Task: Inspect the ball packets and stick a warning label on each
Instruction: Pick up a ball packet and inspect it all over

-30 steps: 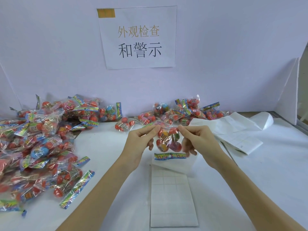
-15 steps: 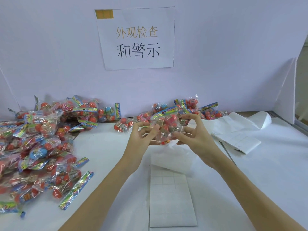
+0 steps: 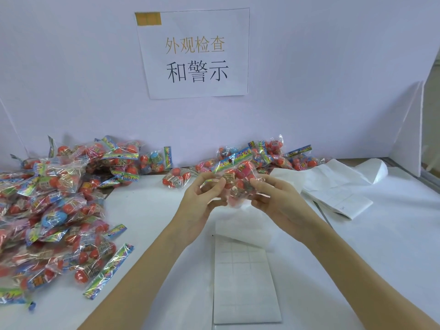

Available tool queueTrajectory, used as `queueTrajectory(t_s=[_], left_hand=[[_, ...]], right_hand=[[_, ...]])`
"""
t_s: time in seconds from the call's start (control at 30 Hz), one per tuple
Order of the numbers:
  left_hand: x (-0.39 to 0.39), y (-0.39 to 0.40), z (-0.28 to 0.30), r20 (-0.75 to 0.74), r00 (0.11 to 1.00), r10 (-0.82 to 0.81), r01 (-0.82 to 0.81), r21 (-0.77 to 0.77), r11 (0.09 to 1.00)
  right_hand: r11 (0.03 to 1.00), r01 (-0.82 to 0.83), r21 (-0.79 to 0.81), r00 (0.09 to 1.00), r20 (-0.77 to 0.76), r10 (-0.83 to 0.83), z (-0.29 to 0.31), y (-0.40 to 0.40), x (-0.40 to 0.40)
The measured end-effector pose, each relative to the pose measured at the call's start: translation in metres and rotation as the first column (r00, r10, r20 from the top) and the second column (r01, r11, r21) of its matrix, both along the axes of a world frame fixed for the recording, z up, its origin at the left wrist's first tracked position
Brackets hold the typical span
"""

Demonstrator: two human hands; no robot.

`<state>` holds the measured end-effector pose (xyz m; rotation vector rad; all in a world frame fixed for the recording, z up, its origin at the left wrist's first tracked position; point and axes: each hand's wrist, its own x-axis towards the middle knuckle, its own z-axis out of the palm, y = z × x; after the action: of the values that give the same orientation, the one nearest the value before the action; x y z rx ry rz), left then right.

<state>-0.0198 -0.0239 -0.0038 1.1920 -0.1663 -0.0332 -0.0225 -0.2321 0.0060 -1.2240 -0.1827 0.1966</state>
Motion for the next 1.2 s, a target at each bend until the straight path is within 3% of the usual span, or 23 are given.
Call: queueTrajectory(t_s=[0.07, 0.17, 0.3, 0.5, 0.73, 0.93, 1.03, 1.13, 1.2], left_hand=[[-0.001, 0.003, 0.000, 0.010, 1.000, -0.024, 0.023, 0.117, 0.993], [-0.002, 0.002, 0.004, -0.024, 0.998, -0.053, 0.056, 0.157, 0.986], [-0.007, -0.006, 0.000, 0.024, 0.996, 0.088, -0.091, 0.218, 0.972], [-0.006, -0.004, -0.002, 0.145, 0.971, 0.190, -0.226, 0.302, 0.926], [-0.009, -0.017, -0.008, 0.283, 0.924, 0.258, -0.347, 0.333, 0.877], [-0.007, -0.009, -0.008, 0.288, 0.858, 0.426, -0.505, 0.321, 0.801], [-0.007, -0.007, -0.007, 0.263, 0.886, 0.382, -0.453, 0.316, 0.834], [-0.005, -0.010, -0.007, 0.162, 0.966, 0.200, -0.236, 0.251, 0.939], [-0.005, -0.010, -0.007, 0.149, 0.984, 0.099, -0.133, 0.243, 0.961]], right_hand=[[0.999, 0.016, -0.032, 1.000, 0.006, -0.016, 0.001, -0.002, 0.002], [0.989, -0.022, -0.143, 0.999, 0.035, 0.028, 0.001, -0.004, 0.001], [0.960, -0.090, -0.265, 0.988, 0.095, 0.118, 0.000, -0.001, -0.005], [0.881, 0.112, -0.461, 0.980, 0.197, -0.021, -0.001, -0.002, -0.004], [0.949, 0.131, -0.286, 0.986, 0.140, -0.094, 0.001, 0.009, -0.007], [0.942, -0.137, -0.307, 0.987, 0.033, 0.154, 0.000, 0.006, -0.009], [0.932, -0.135, -0.337, 0.979, 0.097, 0.177, -0.005, 0.004, -0.009], [0.969, -0.016, -0.245, 0.990, 0.133, 0.049, -0.004, 0.003, -0.007], [0.983, 0.056, -0.173, 0.992, 0.117, -0.036, -0.003, 0.000, -0.005]])
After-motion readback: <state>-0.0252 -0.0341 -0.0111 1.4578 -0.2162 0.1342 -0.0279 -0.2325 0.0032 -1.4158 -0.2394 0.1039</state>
